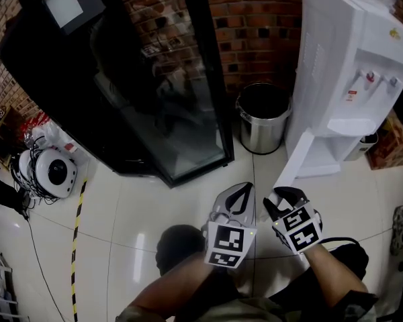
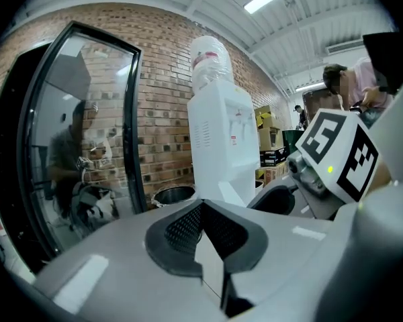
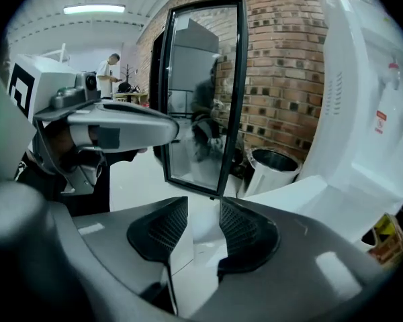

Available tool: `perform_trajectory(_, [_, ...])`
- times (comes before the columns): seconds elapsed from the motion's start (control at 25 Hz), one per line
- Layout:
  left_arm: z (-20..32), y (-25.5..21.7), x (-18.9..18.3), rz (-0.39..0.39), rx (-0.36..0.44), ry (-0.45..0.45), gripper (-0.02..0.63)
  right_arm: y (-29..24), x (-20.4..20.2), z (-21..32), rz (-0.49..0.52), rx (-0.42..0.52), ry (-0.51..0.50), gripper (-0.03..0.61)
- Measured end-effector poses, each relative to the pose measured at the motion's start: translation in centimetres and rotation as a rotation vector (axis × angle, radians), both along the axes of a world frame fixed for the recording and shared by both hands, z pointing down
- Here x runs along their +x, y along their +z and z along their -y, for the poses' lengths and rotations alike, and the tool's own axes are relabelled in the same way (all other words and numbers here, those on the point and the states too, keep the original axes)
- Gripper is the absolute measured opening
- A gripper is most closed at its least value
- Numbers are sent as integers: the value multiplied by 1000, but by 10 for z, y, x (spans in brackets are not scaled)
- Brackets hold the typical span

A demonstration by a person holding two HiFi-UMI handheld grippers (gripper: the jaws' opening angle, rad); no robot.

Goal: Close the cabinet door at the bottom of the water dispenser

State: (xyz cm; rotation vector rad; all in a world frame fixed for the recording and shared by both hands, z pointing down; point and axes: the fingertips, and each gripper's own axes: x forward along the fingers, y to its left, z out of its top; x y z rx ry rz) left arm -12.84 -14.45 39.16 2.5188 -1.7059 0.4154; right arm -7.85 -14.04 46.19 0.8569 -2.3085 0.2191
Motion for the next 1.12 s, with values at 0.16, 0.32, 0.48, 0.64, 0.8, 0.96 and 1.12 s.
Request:
perform_trajectory(0.16, [0, -4, 10, -9, 10, 17, 2, 2, 5, -3, -24, -8, -4, 135])
perform_trajectory(0.32, [-1, -6, 20, -18, 11, 32, 0, 2, 13, -10, -40, -27, 1, 129])
perform_trajectory(0.48, [-3, -11, 40, -46, 13, 64, 1, 1, 33, -23, -74, -26, 10, 127])
perform_trajectory(0.64, [-7, -19, 76, -92, 21, 128, 1, 1, 67, -34, -114, -16, 52, 127])
perform_trajectory(0.8, [-13, -22, 118, -101, 27, 204, 2, 1, 107, -40, -129, -31, 122, 127])
perform_trajectory(0.96, [-19, -21, 148, -119, 14, 246, 1, 1, 146, -41, -154, -33, 183, 127])
perform_trajectory(1.12, [-22, -19, 171, -121, 10, 279, 2, 1, 176, -36, -166, -44, 230, 122])
